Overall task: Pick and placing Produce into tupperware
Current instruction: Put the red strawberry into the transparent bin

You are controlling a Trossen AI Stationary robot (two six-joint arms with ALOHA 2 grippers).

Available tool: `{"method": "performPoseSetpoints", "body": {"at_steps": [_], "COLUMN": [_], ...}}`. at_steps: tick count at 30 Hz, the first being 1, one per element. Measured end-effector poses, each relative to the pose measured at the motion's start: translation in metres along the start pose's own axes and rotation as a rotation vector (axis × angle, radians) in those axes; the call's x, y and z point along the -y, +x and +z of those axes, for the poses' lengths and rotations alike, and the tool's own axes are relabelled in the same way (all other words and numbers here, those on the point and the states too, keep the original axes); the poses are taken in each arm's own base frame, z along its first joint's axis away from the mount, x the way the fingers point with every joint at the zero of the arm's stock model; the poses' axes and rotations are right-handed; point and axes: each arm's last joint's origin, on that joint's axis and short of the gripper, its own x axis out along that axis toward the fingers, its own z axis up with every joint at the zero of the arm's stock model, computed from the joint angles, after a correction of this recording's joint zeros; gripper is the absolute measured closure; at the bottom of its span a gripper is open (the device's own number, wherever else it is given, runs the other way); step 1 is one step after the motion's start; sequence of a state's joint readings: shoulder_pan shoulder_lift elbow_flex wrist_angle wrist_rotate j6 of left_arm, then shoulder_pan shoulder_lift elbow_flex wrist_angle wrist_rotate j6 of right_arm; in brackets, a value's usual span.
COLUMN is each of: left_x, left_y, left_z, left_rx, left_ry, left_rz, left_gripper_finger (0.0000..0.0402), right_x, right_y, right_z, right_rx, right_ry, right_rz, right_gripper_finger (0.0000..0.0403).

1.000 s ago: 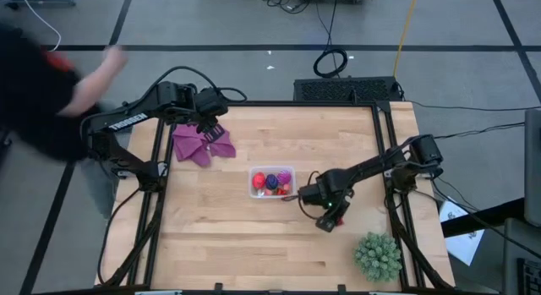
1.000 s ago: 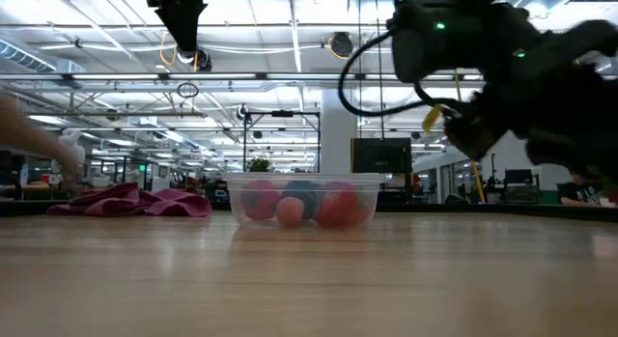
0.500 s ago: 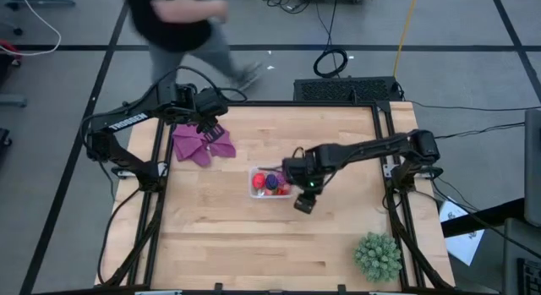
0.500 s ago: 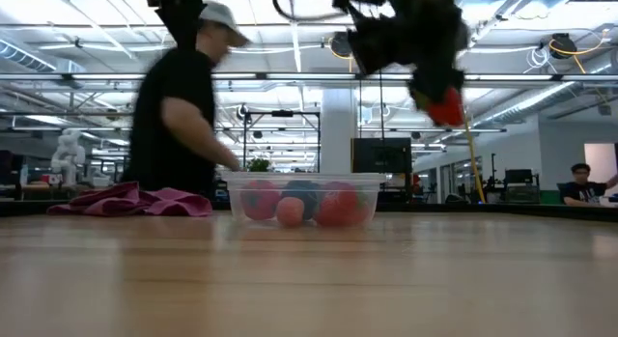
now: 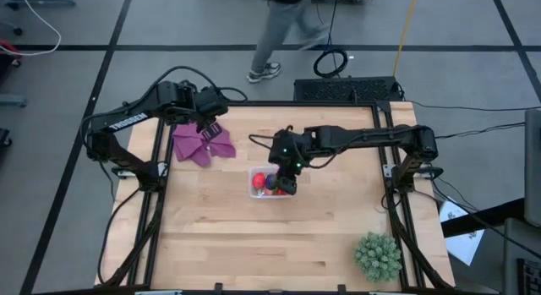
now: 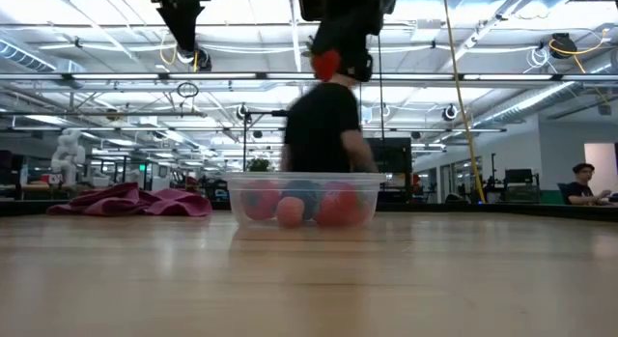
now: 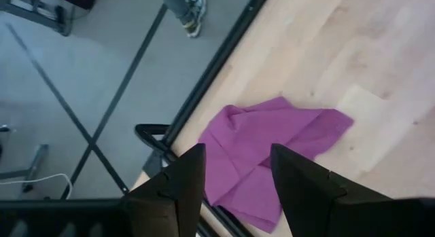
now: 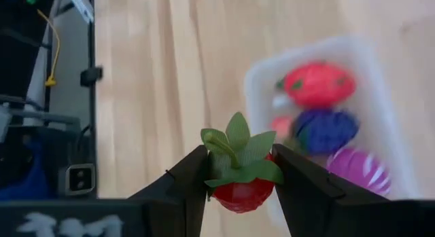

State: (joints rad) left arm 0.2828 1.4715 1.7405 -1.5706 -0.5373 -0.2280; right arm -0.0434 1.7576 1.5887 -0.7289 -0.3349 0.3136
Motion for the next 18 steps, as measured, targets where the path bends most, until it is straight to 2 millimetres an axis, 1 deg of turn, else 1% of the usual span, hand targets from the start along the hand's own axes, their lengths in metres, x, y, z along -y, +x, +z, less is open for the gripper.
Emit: {"method": "performPoseSetpoints", "body": {"at_steps": [3, 5, 9, 11, 14, 16, 18], "left_x": [-0.001, -0.002, -0.002, -0.003, -0.002, -0.002, -0.002], "left_y": [0.001, 0.001, 0.001, 0.001, 0.001, 0.001, 0.001], "left_z": [0.000, 0.000, 0.000, 0.000, 0.001, 0.001, 0.001], "left_rx": [0.001, 0.000, -0.001, -0.001, 0.001, 0.002, 0.002], "left_ry": [-0.004, -0.007, -0.010, -0.010, -0.011, -0.013, -0.013], "left_rz": [0.015, 0.016, 0.017, 0.017, 0.017, 0.017, 0.017], "left_gripper_finger": [0.0229, 0.0229, 0.0229, 0.0229, 0.0229, 0.0229, 0.0229], "right_x": [0.005, 0.009, 0.021, 0.029, 0.038, 0.040, 0.043], "right_y": [-0.002, 0.001, 0.012, 0.023, 0.033, 0.040, 0.045], "right_z": [0.006, 0.010, 0.003, 0.002, -0.004, 0.000, -0.005], "right_rx": [0.054, 0.090, 0.070, 0.071, 0.044, 0.072, 0.040], "right_ry": [-0.041, -0.063, -0.054, -0.047, -0.030, -0.039, -0.035], "right_rz": [-0.022, -0.019, -0.031, -0.032, -0.043, -0.033, -0.037], "right_gripper_finger": [0.0261, 0.0261, 0.0261, 0.0261, 0.0261, 0.0261, 0.0261]}}
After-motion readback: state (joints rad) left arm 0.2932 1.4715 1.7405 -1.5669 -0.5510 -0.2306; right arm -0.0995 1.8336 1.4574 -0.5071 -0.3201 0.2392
